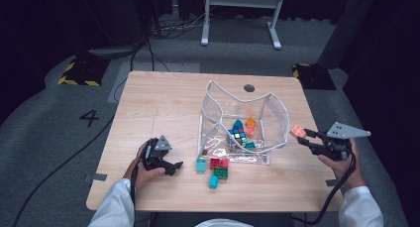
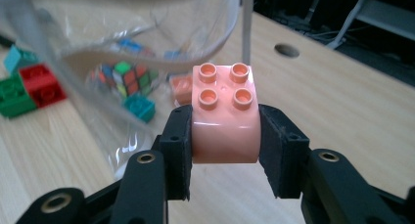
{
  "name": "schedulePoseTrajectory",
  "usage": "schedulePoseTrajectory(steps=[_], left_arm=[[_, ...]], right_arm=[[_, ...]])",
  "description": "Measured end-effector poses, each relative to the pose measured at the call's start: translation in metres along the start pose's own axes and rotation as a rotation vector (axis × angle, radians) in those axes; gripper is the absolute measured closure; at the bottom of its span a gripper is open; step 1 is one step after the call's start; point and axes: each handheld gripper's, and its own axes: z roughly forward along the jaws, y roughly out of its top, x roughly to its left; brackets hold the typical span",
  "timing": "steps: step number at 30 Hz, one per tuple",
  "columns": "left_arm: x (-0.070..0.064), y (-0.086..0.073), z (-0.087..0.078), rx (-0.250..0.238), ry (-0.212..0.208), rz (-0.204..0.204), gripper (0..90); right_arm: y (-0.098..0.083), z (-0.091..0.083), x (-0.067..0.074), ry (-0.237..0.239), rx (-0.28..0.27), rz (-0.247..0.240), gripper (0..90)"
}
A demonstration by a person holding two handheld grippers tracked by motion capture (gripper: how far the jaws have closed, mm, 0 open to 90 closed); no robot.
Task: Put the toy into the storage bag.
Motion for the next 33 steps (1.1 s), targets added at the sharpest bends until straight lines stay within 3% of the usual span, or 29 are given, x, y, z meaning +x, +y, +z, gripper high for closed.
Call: schedulePoseTrajectory(steps=[2,9,15,18,26,33], left_arm=[[0.0,0.0,0.0,0.0,0.0,0.001,9.2],[0.0,0.0,0.0,-0.001,0.0,-0.001,9.3],[0.0,0.0,0.0,-0.001,-0.001,-0.001,9.2],[0.0,0.0,0.0,0.001,0.0,0.001,9.2],[0.0,0.0,0.0,0.001,0.0,0.001,9.3],[0.0,0.0,0.0,0.0,0.0,0.001,9.3]], right_arm=[[0.013,-0.003,-0.006,-0.012,-0.015,-0.004,59.2],[0.048,0.001,-0.019,0.012,-0.047,0.009,59.2],[0.071,0.007,-0.022,0.017,-0.052,-0.008,59.2],[0.078,0.015,-0.023,0.042,-0.063,0.012,59.2],[0.093,0.025,-0.011,0.066,-0.073,-0.014,59.2],[0.108,0.032,0.009,0.134,-0.093,-0.043,59.2]])
